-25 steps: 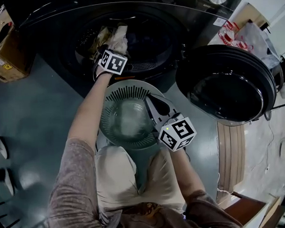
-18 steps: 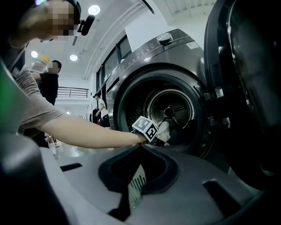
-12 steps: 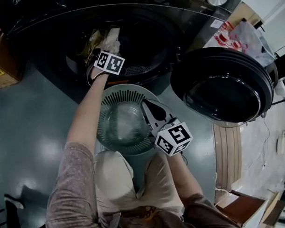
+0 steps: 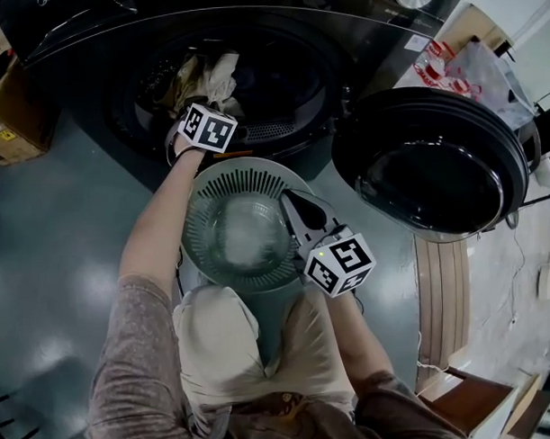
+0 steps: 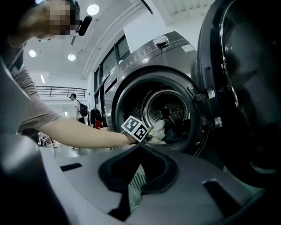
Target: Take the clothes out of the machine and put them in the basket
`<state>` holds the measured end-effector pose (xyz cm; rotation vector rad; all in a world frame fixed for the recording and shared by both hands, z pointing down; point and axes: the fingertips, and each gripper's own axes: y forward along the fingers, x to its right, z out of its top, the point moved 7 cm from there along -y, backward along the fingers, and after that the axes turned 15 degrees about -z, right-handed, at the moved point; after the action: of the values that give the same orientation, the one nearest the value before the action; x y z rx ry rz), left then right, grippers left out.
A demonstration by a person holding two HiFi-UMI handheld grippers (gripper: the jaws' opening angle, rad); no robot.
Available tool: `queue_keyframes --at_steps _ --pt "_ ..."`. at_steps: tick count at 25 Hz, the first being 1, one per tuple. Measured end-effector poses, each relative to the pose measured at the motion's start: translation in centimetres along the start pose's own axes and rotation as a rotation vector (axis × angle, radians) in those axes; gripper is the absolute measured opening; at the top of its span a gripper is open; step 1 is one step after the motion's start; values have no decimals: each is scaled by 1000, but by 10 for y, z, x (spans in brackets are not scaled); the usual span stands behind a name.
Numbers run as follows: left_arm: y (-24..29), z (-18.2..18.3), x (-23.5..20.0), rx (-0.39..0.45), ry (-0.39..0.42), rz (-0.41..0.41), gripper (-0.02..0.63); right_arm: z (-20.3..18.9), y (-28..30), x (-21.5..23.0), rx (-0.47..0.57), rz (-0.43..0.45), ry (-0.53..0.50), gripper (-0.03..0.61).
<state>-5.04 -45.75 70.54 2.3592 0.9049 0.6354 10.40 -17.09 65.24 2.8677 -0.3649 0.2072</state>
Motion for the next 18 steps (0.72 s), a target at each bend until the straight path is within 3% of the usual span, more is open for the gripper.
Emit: queue_keyframes --at_steps 8,18 --pt "-72 5 32 172 -62 -81 44 4 -17 -1 17 19 -11 -3" --pt "-158 -12 96 241 -117 -171 44 7 -45 7 39 33 -14 -3"
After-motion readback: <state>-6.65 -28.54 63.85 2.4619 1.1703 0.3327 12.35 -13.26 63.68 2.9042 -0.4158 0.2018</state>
